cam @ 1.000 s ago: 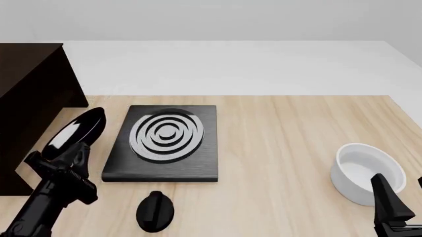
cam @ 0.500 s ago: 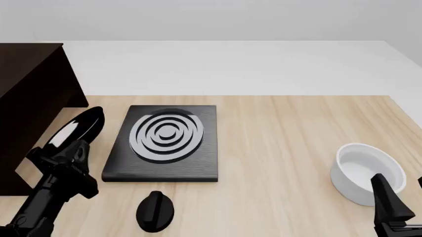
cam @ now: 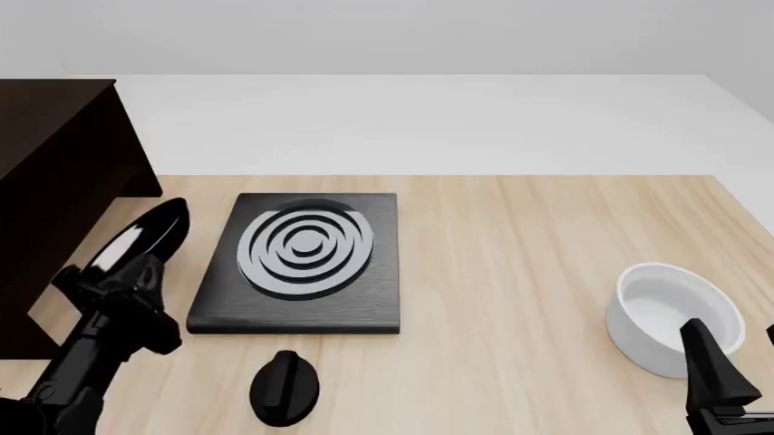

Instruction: Put the frying pan under the cabinet shelf.

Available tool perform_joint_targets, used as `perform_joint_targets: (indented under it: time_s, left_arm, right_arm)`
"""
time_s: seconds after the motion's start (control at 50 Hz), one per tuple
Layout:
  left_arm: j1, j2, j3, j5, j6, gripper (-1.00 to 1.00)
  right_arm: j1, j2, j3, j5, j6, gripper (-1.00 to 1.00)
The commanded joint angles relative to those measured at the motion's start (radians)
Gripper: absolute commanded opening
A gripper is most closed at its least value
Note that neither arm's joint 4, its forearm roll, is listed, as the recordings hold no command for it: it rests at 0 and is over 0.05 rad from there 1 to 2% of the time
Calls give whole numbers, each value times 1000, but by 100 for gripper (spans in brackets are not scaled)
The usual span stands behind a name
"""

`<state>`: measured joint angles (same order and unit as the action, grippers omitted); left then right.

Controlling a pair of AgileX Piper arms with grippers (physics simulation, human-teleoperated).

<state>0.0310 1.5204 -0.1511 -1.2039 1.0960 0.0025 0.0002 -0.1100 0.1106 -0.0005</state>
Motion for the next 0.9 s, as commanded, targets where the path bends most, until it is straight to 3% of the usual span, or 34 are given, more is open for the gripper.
perform_joint_targets:
  time_s: [0.02, 0.9]
  left_arm:
    - [29, 11, -9, -16, -9, -100]
    - [85, 73, -35, -16, -10, -100]
  right_arm:
    - [0, 0, 0, 0, 0, 100]
    - [0, 0, 0, 0, 0, 100]
